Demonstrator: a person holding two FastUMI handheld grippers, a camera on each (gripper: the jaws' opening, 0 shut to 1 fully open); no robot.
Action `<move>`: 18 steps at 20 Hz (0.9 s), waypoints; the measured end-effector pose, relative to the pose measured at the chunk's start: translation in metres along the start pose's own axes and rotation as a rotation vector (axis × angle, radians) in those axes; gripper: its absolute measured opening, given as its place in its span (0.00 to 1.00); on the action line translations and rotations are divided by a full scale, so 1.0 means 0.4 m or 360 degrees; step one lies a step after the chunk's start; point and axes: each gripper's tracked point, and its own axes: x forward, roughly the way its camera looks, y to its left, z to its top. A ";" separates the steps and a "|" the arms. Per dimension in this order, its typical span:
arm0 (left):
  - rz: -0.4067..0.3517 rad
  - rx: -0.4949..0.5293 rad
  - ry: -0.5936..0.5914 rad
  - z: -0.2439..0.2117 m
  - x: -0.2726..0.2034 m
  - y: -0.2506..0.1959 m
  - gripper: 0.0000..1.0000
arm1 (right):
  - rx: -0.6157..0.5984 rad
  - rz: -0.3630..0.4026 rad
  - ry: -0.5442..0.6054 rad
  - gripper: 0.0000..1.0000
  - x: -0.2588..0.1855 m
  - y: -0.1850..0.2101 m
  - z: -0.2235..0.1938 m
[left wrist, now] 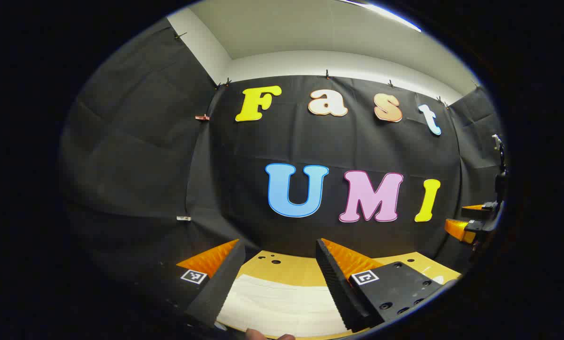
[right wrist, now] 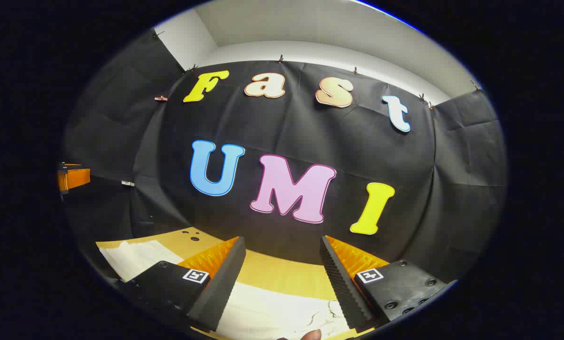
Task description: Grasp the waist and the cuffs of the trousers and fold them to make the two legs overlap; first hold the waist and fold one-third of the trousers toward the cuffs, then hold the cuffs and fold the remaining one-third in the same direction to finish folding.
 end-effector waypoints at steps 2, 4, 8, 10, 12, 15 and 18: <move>-0.0023 0.0021 0.0029 -0.020 0.010 0.009 0.95 | -0.0036 -0.0054 -0.0003 0.97 -0.023 -0.034 0.001; -0.0070 0.0059 0.0055 -0.037 0.019 0.009 0.95 | -0.0051 -0.0124 -0.0002 0.97 -0.049 -0.072 -0.008; -0.0084 0.0124 0.0106 -0.065 0.045 0.037 0.95 | -0.0070 -0.0199 0.0034 0.97 -0.082 -0.109 -0.027; -0.0084 0.0134 0.0121 -0.075 0.055 0.046 0.95 | -0.0094 -0.0214 0.0050 0.96 -0.093 -0.119 -0.035; -0.0106 0.0161 0.0145 -0.088 0.061 0.049 0.95 | -0.0129 -0.0220 0.0064 0.96 -0.106 -0.126 -0.040; -0.0150 0.0289 0.0182 -0.126 0.061 0.068 0.95 | -0.0211 -0.0213 0.0080 0.97 -0.120 -0.129 -0.049; -0.0201 0.0553 0.0220 -0.178 0.070 0.106 0.95 | -0.0327 -0.0197 0.0118 0.97 -0.134 -0.134 -0.067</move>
